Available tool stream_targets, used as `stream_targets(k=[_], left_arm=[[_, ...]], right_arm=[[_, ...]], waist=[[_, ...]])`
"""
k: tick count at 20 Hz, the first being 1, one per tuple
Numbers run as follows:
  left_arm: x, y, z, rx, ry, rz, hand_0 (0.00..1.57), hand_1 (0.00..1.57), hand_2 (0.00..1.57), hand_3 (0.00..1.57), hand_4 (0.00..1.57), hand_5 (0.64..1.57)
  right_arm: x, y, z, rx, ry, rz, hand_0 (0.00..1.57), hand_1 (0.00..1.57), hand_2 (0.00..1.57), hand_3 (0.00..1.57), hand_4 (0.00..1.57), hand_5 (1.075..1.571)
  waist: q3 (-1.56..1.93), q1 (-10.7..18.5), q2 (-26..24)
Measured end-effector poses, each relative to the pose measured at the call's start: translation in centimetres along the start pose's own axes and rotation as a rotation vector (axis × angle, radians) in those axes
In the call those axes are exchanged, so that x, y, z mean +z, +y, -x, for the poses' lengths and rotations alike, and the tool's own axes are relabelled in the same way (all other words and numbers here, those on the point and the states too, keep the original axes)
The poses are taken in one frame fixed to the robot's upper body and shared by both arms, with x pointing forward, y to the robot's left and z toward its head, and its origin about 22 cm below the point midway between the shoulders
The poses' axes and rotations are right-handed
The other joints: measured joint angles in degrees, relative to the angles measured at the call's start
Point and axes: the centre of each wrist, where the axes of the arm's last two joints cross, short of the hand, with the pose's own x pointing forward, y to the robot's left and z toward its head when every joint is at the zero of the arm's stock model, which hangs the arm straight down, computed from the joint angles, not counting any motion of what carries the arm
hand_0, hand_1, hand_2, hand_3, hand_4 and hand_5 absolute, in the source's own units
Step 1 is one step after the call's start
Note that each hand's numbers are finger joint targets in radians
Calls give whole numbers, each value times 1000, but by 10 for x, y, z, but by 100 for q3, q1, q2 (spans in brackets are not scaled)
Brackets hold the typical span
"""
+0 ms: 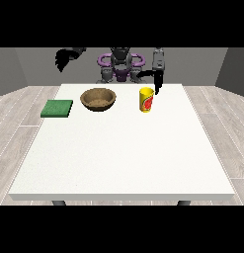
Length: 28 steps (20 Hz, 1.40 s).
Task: Pick the cup and pour the ball into the bowl, then pick the bowl and place it on the pad
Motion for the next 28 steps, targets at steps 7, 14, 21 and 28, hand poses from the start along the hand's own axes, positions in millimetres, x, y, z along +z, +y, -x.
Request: stream_targets(k=[7,14,21,28], left_arm=[[-7,7,40,-10,65,15,0,0,0,0,162,1432],[-9,6,72,-10,60,5,0,0,0,0,253,1445],[-4,15,96,-73,60,-45,1226,1226,1571,1571,1336,1481],[-3,20,105,-224,19,-127,1283,1283,1571,1571,1408,1418]], right_arm=[[3,-22,19,4,44,8,0,0,0,0,672,1562],[-3,-35,24,10,34,6,0,0,0,0,671,1562],[-11,-46,12,7,7,-25,0,0,0,140,647,1569],[-15,-72,-13,-2,3,-54,0,0,0,151,628,1566]], waist=[[3,-20,-183],[0,-95,-65],[0,-307,125],[28,-579,107]])
